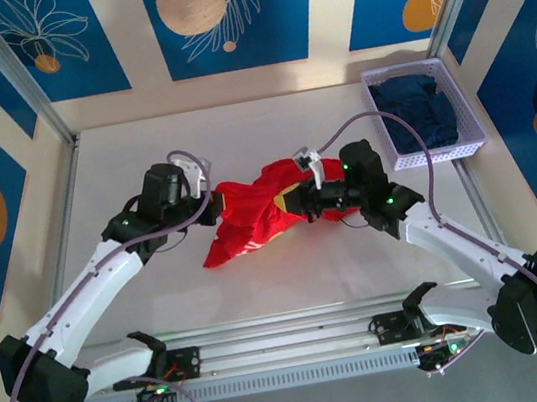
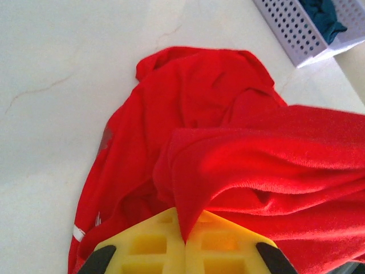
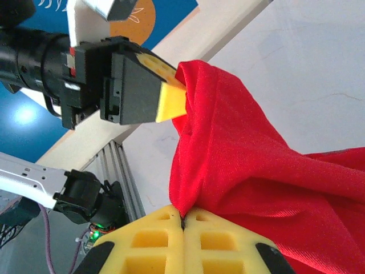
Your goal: Fold the inside-out t-shirt
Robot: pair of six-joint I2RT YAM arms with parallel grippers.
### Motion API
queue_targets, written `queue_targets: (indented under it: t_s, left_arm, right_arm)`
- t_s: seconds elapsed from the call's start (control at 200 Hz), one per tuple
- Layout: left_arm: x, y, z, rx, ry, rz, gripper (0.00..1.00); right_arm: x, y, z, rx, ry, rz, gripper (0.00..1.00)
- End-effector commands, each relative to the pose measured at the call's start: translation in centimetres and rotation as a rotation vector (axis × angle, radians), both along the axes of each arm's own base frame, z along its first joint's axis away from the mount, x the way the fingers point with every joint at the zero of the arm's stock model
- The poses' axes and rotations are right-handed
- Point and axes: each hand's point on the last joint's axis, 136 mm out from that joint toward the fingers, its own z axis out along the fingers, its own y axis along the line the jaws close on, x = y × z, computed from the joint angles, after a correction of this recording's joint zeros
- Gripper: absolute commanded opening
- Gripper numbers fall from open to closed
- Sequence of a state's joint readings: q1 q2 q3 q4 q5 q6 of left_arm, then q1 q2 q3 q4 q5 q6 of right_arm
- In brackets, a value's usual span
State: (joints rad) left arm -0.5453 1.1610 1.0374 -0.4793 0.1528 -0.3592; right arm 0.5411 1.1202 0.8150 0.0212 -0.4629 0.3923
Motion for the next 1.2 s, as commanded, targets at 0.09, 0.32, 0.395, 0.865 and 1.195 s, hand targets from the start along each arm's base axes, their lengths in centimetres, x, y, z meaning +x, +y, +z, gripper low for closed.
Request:
queue_targets:
  t_s: [0.09,0.32,0.395,0.865,1.195]
  left_arm:
    - [-0.9,-0.9,3.7,-0.097,-0.107,-0.085,0.00]
    - [-2.7,-2.0,7.2,-0.189,-0.181,-0.194,0.00]
    - [-2.8,-2.3,7.4,-0.205,-0.181,-0.208,0.00]
    - [-3.2,-2.3,7.4,-0.204,-0.174,-0.222,0.00]
    - [-3.2,-2.5,7.5,-0.207,-0.176,-0.232,0.00]
  right_arm:
    - [1.1,-0.8,-3.9,-0.140,0.020,-0.057,0.26]
    - [1.8,-0.7,-2.8,-0.283,-0.167,-0.138,0.48]
    - [1.6,0.8,-2.5,-0.294,-0.210,-0.107,0.50]
    - [4.3,2.7,-4.3,-0.404,-0.268,-0.096,0.45]
    - [5.3,2.1,-7.0,-0.475,-0.228,-0.104,0.37]
